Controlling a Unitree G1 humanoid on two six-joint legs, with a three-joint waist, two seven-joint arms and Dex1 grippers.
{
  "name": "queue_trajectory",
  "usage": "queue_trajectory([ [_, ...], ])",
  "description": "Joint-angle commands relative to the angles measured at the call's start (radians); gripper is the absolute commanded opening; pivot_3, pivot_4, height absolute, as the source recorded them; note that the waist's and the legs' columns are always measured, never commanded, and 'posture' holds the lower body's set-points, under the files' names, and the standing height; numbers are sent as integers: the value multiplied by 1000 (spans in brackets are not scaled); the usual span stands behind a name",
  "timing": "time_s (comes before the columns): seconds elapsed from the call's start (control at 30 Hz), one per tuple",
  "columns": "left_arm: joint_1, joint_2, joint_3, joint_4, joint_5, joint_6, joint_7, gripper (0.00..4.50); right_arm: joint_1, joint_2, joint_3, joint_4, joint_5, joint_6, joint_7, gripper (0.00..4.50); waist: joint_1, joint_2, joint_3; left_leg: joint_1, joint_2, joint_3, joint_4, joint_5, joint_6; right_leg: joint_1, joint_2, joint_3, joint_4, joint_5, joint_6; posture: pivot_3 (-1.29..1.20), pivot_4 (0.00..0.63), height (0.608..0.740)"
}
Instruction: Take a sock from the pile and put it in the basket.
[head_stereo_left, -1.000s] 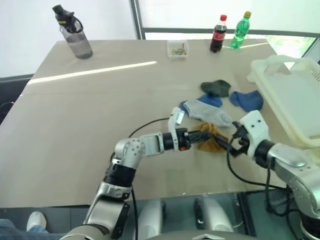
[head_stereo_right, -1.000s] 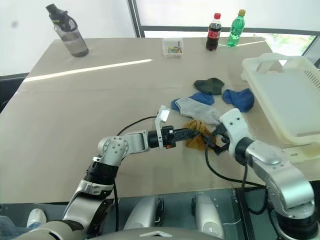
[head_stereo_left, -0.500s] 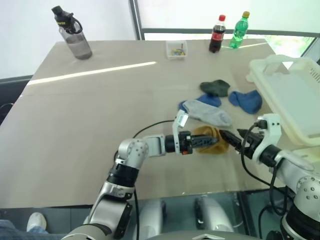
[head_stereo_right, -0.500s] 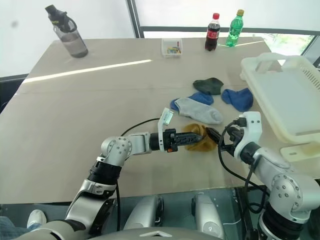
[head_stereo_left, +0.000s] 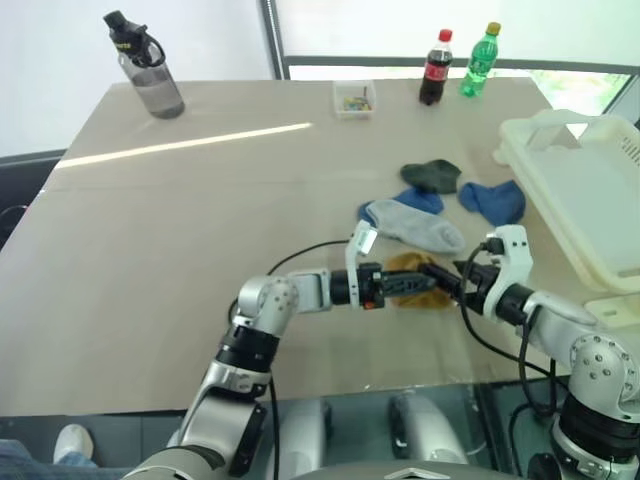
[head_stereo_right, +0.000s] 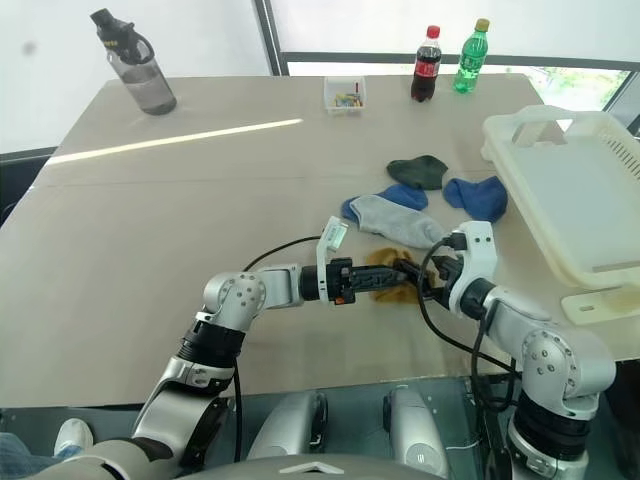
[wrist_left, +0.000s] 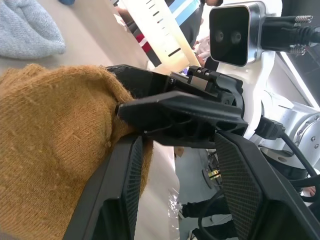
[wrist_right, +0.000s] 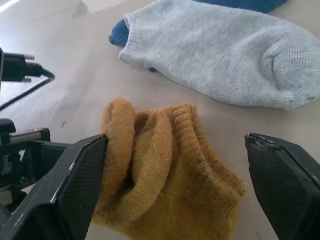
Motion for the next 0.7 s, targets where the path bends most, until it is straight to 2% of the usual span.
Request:
queue_trajectory([
  [0.03, 3, -15, 4, -27, 0, -10, -21, 2334, -5, -13, 23, -3, 18, -1, 4, 4500, 0, 0, 0, 0, 0, 0, 0, 0, 0, 0, 0, 0, 0, 0, 0, 0, 150, 740],
  [0.23, 19, 22, -18, -79, 23, -19, -66, 2334, 3, -33, 57, 57, -17, 20, -31, 4500, 0, 0, 0, 0, 0, 0, 0, 0, 0, 0, 0, 0, 0, 0, 0, 0, 150, 740],
  [0.37, 29, 106, -35, -135, 39, -32, -135, 2334, 4, -55, 91, 78, -24, 3, -25, 4500, -4, 0, 0, 0, 0, 0, 0, 0, 0, 0, 0, 0, 0, 0, 0, 0, 150, 740],
  [0.7, 15, 345, 11, -304, 96, -110, -221, 2334, 56, -134, 210, 101, -73, -79, -14, 4500, -2, 0, 0, 2, 1, 0, 0, 0, 0, 1, 0, 0, 0, -3, -3, 0, 150, 740],
])
